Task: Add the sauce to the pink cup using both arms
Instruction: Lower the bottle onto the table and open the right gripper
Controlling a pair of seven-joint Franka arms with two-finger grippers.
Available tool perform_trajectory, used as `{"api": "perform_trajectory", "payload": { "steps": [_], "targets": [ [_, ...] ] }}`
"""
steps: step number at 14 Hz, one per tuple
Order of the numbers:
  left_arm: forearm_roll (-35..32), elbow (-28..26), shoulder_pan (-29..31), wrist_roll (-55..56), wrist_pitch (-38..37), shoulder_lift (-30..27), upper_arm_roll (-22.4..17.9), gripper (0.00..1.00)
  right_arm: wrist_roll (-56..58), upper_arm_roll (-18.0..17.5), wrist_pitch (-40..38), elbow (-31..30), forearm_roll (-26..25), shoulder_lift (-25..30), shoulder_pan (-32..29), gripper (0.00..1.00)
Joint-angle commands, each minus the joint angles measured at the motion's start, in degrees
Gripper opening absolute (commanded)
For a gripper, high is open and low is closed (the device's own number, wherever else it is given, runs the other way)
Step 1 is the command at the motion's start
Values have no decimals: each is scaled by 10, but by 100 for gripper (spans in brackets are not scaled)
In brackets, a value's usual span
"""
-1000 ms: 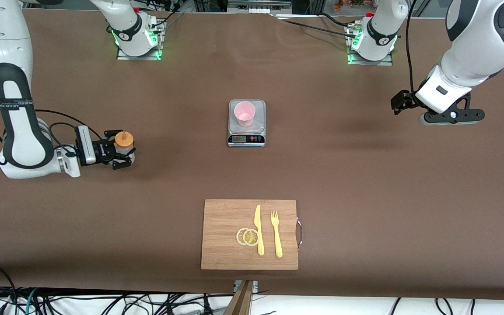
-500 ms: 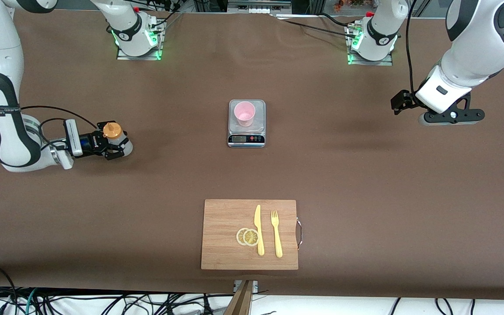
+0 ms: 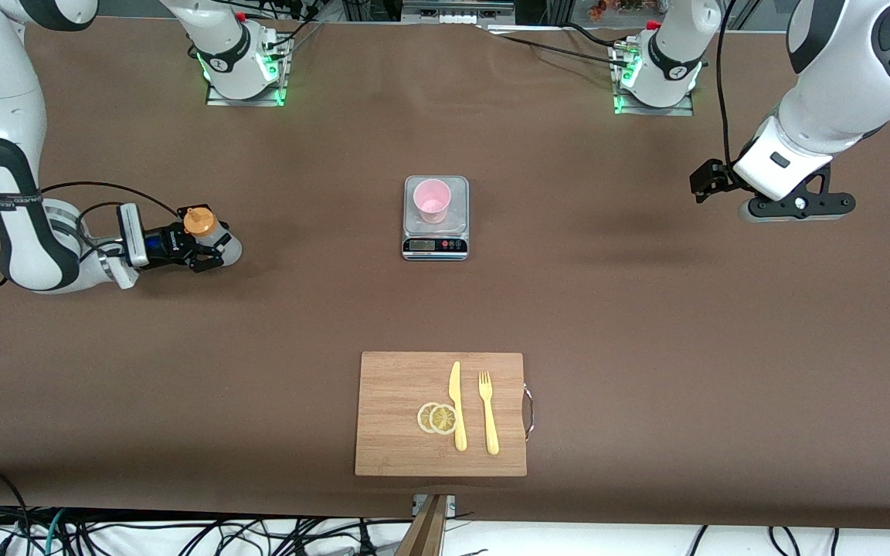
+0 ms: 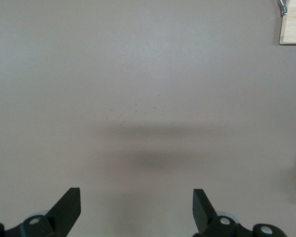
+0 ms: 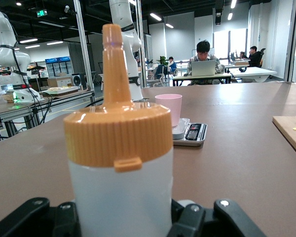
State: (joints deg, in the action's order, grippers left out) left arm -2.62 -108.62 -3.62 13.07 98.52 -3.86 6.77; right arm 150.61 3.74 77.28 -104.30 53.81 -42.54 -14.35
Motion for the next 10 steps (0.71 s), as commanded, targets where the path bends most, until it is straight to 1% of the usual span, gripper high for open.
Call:
{"api": "perform_trajectory", "payload": {
  "steps": [1,3,5,6,7,8,9,10],
  "targets": [
    [-6,0,5,-1,-6,-2,5,100,29,-9,-13,-7,20,-14,-14,0],
    [-6,0,5,-1,-6,-2,5,100,32,-9,-22,-7,28,-28,-14,0],
    [-6,0,5,-1,-6,-2,5,100,31,-9,-21,-7,28,-28,-14,0],
    [-6,0,5,-1,-6,-2,5,100,29,-9,-21,-7,28,-30,-14,2],
    [-6,0,5,-1,-6,-2,5,100,28,-9,-20,-6,28,-32,-15,8],
    [-6,0,5,-1,-6,-2,5,100,28,-8,-20,-4,28,-34,-15,28],
    [-6,0,5,-1,-6,-2,5,100,30,-9,-19,-3,28,-36,-15,99],
    [-6,0,5,-1,-6,-2,5,100,30,-8,-18,-2,28,-36,-15,100]
  ]
}}
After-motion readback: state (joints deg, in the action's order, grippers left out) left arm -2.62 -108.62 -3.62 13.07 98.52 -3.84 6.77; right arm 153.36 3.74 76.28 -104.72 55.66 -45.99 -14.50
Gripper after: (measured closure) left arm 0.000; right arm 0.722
